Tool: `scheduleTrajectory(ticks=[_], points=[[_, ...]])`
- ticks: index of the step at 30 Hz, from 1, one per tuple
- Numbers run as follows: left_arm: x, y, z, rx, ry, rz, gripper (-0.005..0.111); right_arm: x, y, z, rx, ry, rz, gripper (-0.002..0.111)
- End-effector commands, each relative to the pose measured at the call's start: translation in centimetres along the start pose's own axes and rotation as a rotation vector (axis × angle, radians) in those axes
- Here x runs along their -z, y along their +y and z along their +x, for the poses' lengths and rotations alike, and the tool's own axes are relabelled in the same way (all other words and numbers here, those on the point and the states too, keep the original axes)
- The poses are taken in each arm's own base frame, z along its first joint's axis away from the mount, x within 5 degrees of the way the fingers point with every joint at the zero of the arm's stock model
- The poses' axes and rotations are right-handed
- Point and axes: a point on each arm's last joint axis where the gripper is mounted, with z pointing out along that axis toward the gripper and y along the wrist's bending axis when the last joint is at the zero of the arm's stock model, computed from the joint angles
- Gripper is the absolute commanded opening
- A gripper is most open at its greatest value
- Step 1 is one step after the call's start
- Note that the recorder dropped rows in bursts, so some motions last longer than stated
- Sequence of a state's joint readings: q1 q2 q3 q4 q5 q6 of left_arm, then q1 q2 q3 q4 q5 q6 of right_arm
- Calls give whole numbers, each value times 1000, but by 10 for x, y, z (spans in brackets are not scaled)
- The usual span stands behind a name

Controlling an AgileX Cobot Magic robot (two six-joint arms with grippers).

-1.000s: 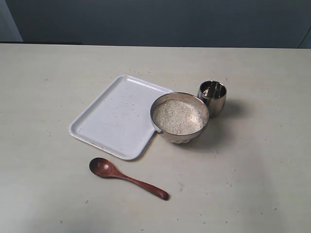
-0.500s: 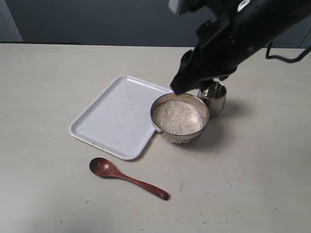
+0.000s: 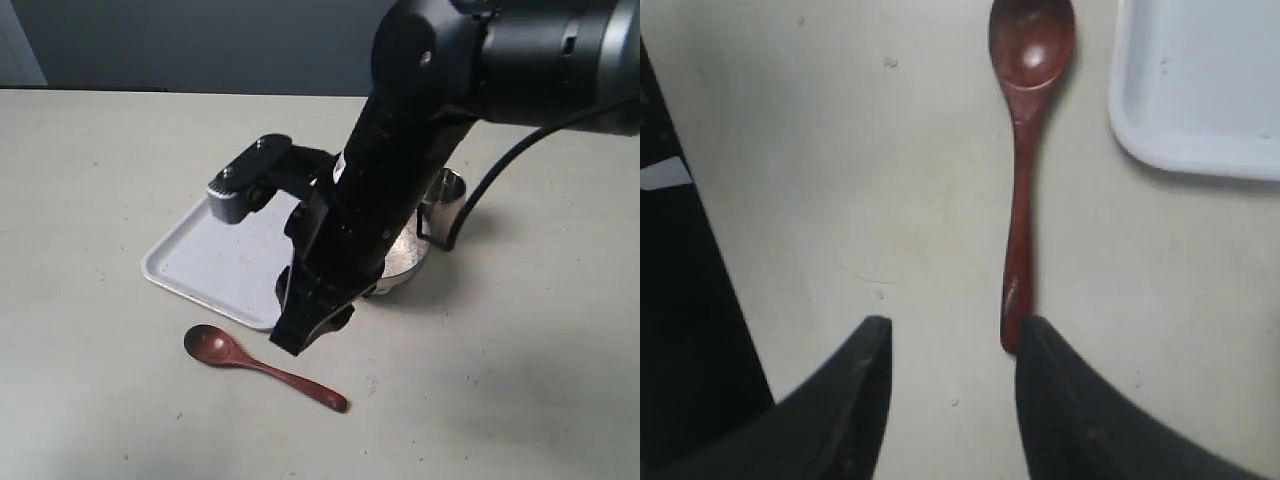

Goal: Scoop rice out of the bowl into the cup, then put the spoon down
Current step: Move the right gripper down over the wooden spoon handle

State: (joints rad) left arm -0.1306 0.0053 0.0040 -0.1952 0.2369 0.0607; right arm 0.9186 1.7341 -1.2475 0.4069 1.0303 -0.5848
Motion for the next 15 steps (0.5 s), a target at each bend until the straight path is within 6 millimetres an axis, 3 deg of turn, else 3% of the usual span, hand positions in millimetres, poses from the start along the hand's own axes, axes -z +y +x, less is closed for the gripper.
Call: scheduleTrajectory(ticks=[1,15], points=[[1,0,-2,4,-11,2,1,-20,4,-3,51,72,1,40],[1,0,-2,4,-11,2,1,-73,-11,-1,35,184,-10,40]])
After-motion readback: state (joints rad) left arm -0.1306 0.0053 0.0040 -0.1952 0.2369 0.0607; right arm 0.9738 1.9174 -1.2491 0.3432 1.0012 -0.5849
